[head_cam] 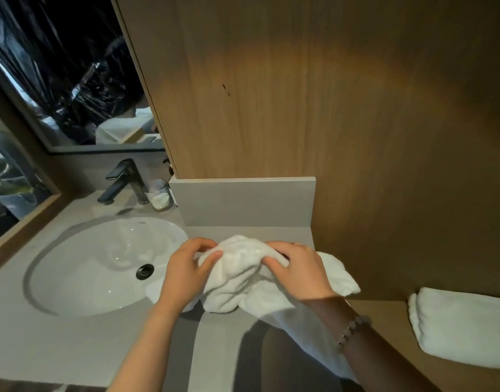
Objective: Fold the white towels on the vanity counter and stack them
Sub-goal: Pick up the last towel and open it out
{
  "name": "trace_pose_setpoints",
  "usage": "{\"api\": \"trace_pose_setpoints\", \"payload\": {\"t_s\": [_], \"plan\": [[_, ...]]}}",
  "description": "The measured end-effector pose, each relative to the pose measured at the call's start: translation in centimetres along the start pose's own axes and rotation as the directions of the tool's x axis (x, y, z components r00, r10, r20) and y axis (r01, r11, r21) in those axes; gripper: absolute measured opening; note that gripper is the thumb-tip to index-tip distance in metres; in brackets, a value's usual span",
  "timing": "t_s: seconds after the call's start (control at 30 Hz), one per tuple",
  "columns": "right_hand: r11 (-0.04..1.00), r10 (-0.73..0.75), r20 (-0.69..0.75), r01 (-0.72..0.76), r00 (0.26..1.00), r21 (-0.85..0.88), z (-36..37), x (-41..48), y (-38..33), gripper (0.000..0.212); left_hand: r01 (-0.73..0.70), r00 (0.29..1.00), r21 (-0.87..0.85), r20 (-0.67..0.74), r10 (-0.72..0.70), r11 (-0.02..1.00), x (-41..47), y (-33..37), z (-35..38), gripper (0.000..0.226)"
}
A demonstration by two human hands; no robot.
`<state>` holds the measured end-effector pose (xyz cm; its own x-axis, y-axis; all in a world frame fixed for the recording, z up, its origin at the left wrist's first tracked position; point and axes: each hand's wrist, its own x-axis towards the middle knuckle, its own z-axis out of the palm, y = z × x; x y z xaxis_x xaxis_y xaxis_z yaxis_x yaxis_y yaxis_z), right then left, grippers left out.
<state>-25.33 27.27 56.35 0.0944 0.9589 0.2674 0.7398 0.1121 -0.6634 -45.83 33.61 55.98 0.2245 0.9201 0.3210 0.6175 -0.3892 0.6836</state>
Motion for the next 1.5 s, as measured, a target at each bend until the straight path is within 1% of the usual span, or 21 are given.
{"api": "trace_pose_setpoints", "payload": {"t_s": [0.07,0.23,0.33,0.4,0.47,0.6,0.7,0.8,0.87,0.9,1.0,1.07,1.1,1.17,1.2,1.23,1.3,1.33,1.4,1.43,1.5], "plan": [[1.0,-0.013,-0.036,0.014,0.999,0.027,-0.1,0.8,-0.9,0.021,-0.043,0.997,-0.005,-0.06,0.042,0.999,0.5,0.7,-0.7,0.029],[0.999,-0.032,-0.006,0.032,0.999,0.027,1.3,2.1,-2.9,0.021,-0.097,0.989,-0.094,0.102,0.107,0.991,1.9,1.2,-2.6,0.017],[0.999,-0.03,-0.005,0.03,1.0,0.041,2.3,2.4,-3.6,0.02,-0.094,0.99,-0.104,0.093,0.104,0.99,2.4,0.1,-3.0,0.024],[0.999,-0.009,0.014,0.009,1.0,0.041,2.8,2.5,-3.6,0.02,-0.089,0.991,-0.108,0.089,0.099,0.99,2.5,-0.5,-3.2,0.018],[0.998,0.027,0.046,-0.029,0.999,0.049,3.0,2.6,-3.5,0.029,-0.083,0.994,-0.123,0.065,0.091,0.989,2.7,-1.1,-3.6,0.019],[0.997,0.055,0.132,-0.047,0.99,-0.062,2.4,2.8,-2.8,0.068,-0.135,0.991,-0.129,-0.033,0.132,0.982,2.9,-1.2,-5.1,0.011],[0.98,0.196,0.109,-0.197,0.974,-0.007,1.9,3.4,-2.4,0.087,-0.163,0.986,-0.122,-0.068,0.155,0.979,3.2,-1.2,-5.5,0.007],[0.884,0.431,0.177,-0.454,0.885,0.115,1.8,4.4,-1.4,0.071,-0.182,0.983,-0.17,-0.063,0.174,0.968,3.0,-0.7,-5.0,0.008],[0.797,0.496,0.274,-0.558,0.824,0.233,1.8,4.7,-0.6,0.063,-0.161,0.987,-0.215,-0.061,0.151,0.963,2.7,-0.5,-4.4,0.008],[0.771,0.502,0.273,-0.567,0.821,0.289,1.8,4.8,-0.3,0.057,-0.131,0.991,-0.236,-0.058,0.121,0.963,2.7,-0.6,-4.2,0.01],[0.812,0.459,0.073,-0.451,0.885,0.371,2.2,5.5,0.1,0.026,-0.054,0.998,-0.249,-0.004,0.055,0.967,2.7,-1.2,-3.8,0.021],[0.799,0.403,-0.01,-0.346,0.915,0.492,2.1,6.1,-0.3,0.011,-0.013,0.989,-0.242,0.143,0.049,0.97,2.9,-1.6,-3.9,0.024],[0.773,0.377,-0.02,-0.303,0.926,0.557,2.0,6.4,-0.5,0.016,0.016,0.963,-0.246,0.264,0.051,0.969,3.1,-1.7,-3.9,0.021],[0.747,0.331,-0.014,-0.253,0.944,0.615,1.6,6.6,-1.2,0.029,0.122,0.86,-0.279,0.508,0.039,0.953,3.3,-1.7,-4.0,0.009],[0.742,0.302,-0.008,-0.23,0.953,0.63,1.4,6.6,-1.7,0.032,0.184,0.821,-0.302,0.57,0.022,0.935,3.5,-1.5,-4.2,0.008],[0.731,0.262,0.004,-0.201,0.965,0.652,1.3,6.4,-2.1,0.034,0.221,0.82,-0.333,0.572,0.01,0.917,3.9,-1.4,-4.4,0.016],[0.697,0.172,0.034,-0.146,0.984,0.702,1.0,5.9,-3.1,0.032,0.258,0.89,-0.422,0.454,-0.044,0.869,5.1,-1.0,-4.5,0.034],[0.671,0.135,0.054,-0.131,0.989,0.73,1.1,5.5,-3.6,0.028,0.266,0.919,-0.444,0.384,-0.087,0.856,5.7,-0.6,-4.4,0.035],[0.618,0.101,0.109,-0.148,0.989,0.772,1.3,4.9,-4.5,0.019,0.291,0.932,-0.387,0.322,-0.167,0.875,6.8,0.1,-3.9,0.024],[0.614,0.083,0.138,-0.159,0.987,0.773,1.4,4.6,-4.9,0.019,0.295,0.922,-0.33,0.345,-0.176,0.897,7.2,0.6,-3.6,0.02],[0.665,0.004,0.178,-0.136,0.984,0.735,1.5,4.2,-5.4,0.019,0.301,0.859,-0.206,0.482,-0.171,0.931,7.9,1.0,-2.6,0.026]]}}
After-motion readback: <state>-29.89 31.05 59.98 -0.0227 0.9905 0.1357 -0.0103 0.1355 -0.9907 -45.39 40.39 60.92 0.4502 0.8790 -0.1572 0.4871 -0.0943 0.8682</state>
